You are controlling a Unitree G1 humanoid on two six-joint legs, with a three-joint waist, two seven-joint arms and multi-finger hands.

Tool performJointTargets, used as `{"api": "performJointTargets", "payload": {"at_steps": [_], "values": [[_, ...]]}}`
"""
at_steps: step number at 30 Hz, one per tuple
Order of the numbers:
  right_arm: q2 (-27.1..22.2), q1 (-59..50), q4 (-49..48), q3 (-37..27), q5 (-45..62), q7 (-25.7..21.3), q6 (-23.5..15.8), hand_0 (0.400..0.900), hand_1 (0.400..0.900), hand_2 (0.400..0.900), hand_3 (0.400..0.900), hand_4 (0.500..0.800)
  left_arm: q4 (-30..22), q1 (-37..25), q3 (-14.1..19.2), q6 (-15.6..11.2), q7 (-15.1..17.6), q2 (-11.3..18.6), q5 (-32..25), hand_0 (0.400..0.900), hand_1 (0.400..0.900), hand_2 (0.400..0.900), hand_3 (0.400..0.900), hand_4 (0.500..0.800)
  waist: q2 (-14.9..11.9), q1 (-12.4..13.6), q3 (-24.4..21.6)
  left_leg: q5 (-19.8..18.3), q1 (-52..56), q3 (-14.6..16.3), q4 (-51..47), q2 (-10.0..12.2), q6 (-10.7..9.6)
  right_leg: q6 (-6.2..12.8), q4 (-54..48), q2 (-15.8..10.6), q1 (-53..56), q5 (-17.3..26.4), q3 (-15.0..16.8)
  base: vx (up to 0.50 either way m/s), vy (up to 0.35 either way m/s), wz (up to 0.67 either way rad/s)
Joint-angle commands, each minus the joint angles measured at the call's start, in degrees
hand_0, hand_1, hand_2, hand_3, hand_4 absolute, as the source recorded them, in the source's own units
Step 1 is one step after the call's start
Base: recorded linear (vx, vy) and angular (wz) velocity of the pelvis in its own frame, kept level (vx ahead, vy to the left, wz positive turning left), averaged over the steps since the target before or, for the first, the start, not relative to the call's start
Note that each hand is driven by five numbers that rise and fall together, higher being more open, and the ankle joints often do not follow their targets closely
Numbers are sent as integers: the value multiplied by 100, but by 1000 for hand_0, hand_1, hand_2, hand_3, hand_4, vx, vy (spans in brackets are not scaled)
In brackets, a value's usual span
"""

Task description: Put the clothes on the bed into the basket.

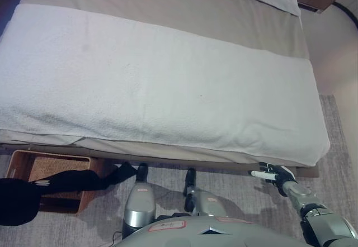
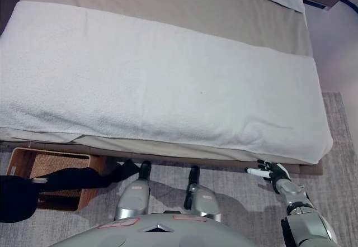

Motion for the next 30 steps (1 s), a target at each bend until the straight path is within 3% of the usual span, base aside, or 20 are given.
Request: {"api": "performJointTargets", "payload": {"at_steps": [1,2,7,13,27,30], "values": [[-662,-177,45,45,-11,-114,-66,900,900,900,900,800,-213,416,-520,-243,350,1102,91,729,729,729,729,698,54,-2,-146,-521,215,38,261,12,174,908,72,-682,-163,770,74,-22,5,-4],[-660,-185,16,66,-13,-105,-56,900,900,900,900,800,-234,303,-622,-249,323,1089,81,900,900,900,900,800,34,-23,-147,-529,201,42,285,17,175,908,63,-672,-157,763,55,0,0,0],[-607,-178,58,96,-3,-106,-64,900,900,900,900,800,-337,-288,-1195,-318,323,1062,28,900,900,900,900,800,-50,-53,-193,-535,181,41,286,40,161,908,29,-642,-138,749,31,0,0,0],[-560,-146,165,49,61,-113,-76,900,900,900,900,800,-499,-629,-1582,-402,323,802,-130,900,900,900,900,800,-4,-68,-216,-501,186,19,212,38,156,891,16,-652,-151,687,-12,0,3,3],[-648,-116,211,-103,127,-142,-73,900,900,900,900,800,-609,-823,-1666,-495,368,489,-544,900,900,900,900,800,125,-144,-229,-443,282,12,68,28,128,871,70,-687,-150,602,-63,7,0,2],[-599,-110,231,-132,164,-209,-84,900,900,900,900,800,-1032,-1055,-1754,-694,378,166,-1111,900,900,900,900,800,132,-133,-223,-471,242,-25,146,-4,127,859,76,-701,-119,569,-104,7,-12,5]]}}
